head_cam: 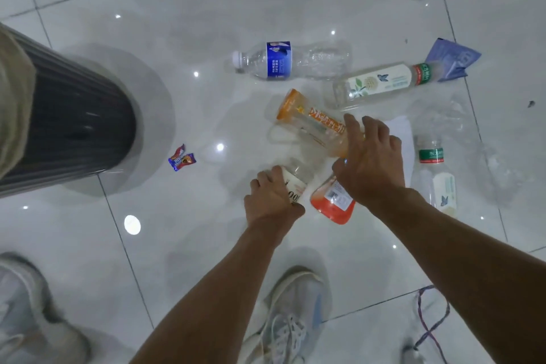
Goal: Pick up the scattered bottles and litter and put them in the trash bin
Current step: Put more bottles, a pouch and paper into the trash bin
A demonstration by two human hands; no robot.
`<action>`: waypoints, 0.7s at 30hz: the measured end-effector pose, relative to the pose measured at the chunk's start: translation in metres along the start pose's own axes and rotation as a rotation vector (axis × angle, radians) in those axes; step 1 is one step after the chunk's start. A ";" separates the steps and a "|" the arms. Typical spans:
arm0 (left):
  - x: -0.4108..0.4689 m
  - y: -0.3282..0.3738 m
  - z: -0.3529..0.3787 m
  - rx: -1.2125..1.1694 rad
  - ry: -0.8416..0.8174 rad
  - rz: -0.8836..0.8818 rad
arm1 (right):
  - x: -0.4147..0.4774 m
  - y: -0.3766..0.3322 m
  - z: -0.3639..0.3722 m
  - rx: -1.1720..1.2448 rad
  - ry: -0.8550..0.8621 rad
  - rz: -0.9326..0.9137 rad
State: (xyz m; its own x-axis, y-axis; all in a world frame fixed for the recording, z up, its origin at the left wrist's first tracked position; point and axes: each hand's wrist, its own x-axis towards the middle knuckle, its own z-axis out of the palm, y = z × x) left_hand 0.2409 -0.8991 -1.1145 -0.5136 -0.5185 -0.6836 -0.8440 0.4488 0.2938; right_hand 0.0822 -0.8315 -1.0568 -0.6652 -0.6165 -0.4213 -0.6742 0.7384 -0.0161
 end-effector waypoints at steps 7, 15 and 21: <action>0.015 -0.063 -0.052 0.303 0.170 0.085 | 0.028 -0.030 0.011 0.021 -0.104 -0.004; 0.011 -0.093 -0.065 0.397 0.155 0.144 | 0.016 -0.064 0.042 0.067 -0.255 0.099; -0.002 -0.091 -0.095 0.322 0.185 0.146 | -0.004 -0.093 0.021 0.241 -0.198 0.182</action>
State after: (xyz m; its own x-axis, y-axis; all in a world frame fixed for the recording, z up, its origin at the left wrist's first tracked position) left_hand 0.3043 -1.0080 -1.0763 -0.6687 -0.5414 -0.5096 -0.6835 0.7175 0.1347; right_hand 0.1540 -0.8922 -1.0727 -0.6763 -0.4210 -0.6045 -0.4391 0.8893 -0.1282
